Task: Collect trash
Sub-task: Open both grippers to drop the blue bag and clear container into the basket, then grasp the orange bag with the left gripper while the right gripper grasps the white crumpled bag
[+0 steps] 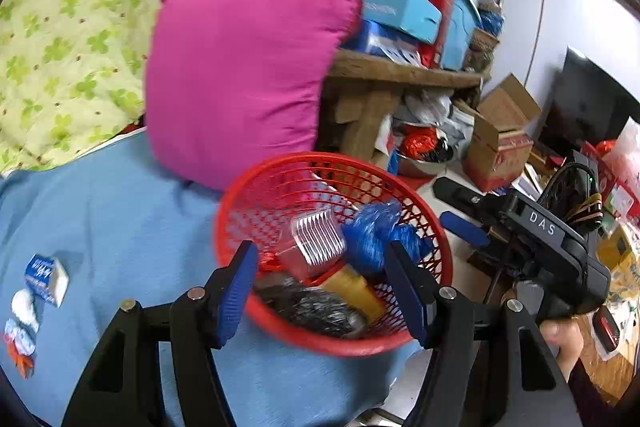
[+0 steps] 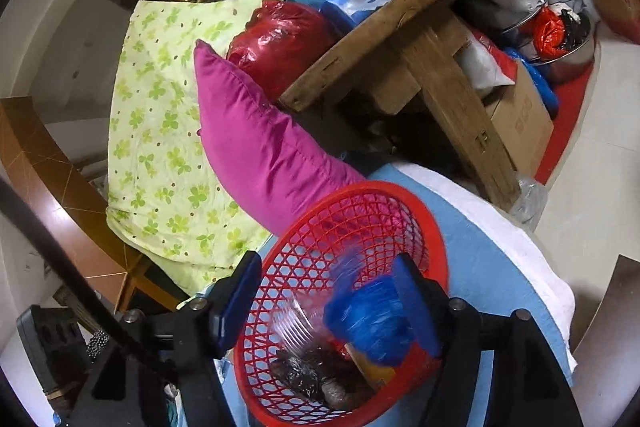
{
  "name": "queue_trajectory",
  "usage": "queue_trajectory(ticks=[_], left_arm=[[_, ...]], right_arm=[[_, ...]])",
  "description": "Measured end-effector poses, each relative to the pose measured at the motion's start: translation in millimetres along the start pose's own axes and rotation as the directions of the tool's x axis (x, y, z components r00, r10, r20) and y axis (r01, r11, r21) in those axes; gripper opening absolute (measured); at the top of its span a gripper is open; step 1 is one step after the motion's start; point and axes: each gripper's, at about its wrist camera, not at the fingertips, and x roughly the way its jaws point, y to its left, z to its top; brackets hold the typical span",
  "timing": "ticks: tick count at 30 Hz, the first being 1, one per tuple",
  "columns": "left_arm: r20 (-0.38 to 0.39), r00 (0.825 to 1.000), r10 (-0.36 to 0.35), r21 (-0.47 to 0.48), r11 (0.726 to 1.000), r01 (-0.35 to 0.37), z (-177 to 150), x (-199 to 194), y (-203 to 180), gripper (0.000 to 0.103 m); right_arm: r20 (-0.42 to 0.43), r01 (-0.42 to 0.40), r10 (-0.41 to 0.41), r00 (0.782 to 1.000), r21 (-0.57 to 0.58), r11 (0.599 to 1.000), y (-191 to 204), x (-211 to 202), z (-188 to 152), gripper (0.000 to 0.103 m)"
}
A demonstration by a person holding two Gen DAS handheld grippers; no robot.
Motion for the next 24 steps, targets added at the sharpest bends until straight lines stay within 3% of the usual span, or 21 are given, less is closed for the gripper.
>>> queue_trajectory(ticks=[5,9,13,14,17,20,24], left_arm=[[0.031,0.99,0.134,-0.055,0.99,-0.132,-34,-46,52,0.069],[-0.008,0.958,0.287,-0.171,0.944,-0.284,-79,-84,116,0.07],[-0.078,0.878,0.472,-0.266,0.839,-0.475,-132,-128,182,0.07],[-0.101,0.85,0.517,-0.292,0.802,-0.522,-146,-142,200,0.07],[-0.141,0.803,0.579,-0.346,0.731,-0.588,-171,-169,235,0.07],[-0.151,0.787,0.598,-0.379,0.7,-0.605,-184,-182,254,0.07],[-0.155,0.792,0.59,-0.403,0.695,-0.596,-191,-178,277,0.07]], right_arm=[[0.043,-0.036,0.039,0.998,-0.076,0.996,25,-9,-1,0.072],[0.056,-0.11,0.121,0.991,-0.174,0.979,64,-13,-7,0.072],[0.001,-0.209,0.218,0.976,-0.276,0.938,119,1,-27,0.072],[-0.025,-0.232,0.235,0.972,-0.304,0.924,135,8,-35,0.072],[-0.113,-0.288,0.265,0.958,-0.363,0.886,174,32,-65,0.072],[-0.248,-0.352,0.27,0.93,-0.394,0.849,215,68,-106,0.072],[-0.428,-0.398,0.212,0.878,-0.412,0.82,254,121,-164,0.072]])
